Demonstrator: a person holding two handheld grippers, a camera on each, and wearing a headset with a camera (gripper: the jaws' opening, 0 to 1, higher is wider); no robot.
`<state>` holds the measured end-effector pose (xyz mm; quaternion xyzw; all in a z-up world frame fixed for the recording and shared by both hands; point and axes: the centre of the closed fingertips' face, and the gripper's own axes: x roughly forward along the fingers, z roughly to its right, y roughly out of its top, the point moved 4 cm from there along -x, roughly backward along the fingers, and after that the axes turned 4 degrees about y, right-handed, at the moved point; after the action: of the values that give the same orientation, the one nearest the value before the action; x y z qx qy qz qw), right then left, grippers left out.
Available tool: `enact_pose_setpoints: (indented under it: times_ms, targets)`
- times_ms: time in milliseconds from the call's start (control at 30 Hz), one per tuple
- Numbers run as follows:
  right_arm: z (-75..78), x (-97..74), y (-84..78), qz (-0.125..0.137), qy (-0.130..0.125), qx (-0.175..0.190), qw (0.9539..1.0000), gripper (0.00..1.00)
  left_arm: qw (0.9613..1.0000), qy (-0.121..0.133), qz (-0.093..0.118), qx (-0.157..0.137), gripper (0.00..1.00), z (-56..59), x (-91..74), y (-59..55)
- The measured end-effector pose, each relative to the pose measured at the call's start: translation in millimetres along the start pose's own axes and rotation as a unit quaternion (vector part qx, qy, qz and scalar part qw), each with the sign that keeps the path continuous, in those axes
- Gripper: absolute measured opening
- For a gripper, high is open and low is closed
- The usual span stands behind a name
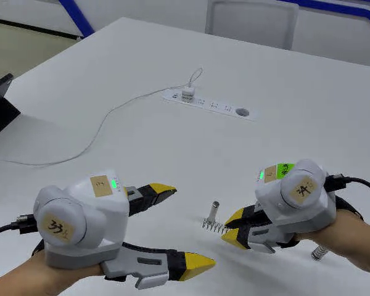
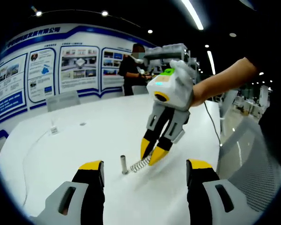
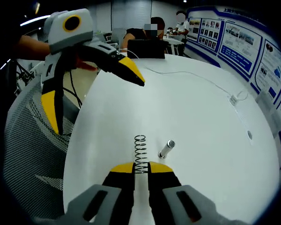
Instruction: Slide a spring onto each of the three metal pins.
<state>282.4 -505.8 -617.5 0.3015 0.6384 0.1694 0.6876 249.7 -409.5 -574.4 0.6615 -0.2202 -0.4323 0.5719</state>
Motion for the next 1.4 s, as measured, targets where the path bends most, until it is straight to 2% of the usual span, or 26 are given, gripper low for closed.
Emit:
enact_pose_setpoints:
  times_ms: [200,367,500,667,900,1100,1267,1300,1333,1400]
  targets:
    - [-10.7,-14.8,7.3,0.012,-0.006,-0.018,0.9997,0.11,0.9998,-0.015,-0.003,0.008,0.65,3.1,6.3,0.0]
    - [-19.4,-26.4,15.9,0.025,-0.004,-0.053,0.9982,0.11,0.9992,-0.036,-0.003,0.018,0.56,5.5,11.8,3.8]
    - [-29.6,-34.7,25.2,0.043,0.008,-0.08,0.9958,0.11,0.998,-0.057,-0.006,0.027,0.47,11.0,14.8,5.8]
    - [-38.7,-38.1,30.0,0.046,0.017,-0.107,0.993,0.11,0.9965,-0.073,-0.014,0.039,0.34,16.8,16.7,6.3]
    - [-42.1,-38.6,29.3,0.043,0.018,-0.117,0.9921,0.11,0.9946,-0.09,-0.021,0.047,0.19,23.4,15.5,5.5]
    - [-43.7,-40.0,29.6,0.042,0.018,-0.122,0.9915,0.11,0.9937,-0.094,-0.025,0.055,0.15,25.4,14.7,6.0]
    - [-43.7,-41.8,30.1,0.043,0.016,-0.126,0.991,0.11,0.9903,-0.101,-0.022,0.093,0.12,28.9,13.3,7.9]
    - [-40.9,-43.1,29.0,0.037,0.007,-0.136,0.99,0.11,0.9873,-0.112,-0.023,0.111,0.1,31.7,12.3,7.3]
    - [-43.7,-42.7,29.4,0.041,0.016,-0.133,0.9902,0.11,0.9859,-0.103,-0.016,0.131,0.1,29.7,13.3,9.3]
    - [-42.8,-43.6,29.1,0.039,0.011,-0.14,0.9893,0.11,0.9864,-0.103,-0.02,0.126,0.1,31.5,13.3,9.2]
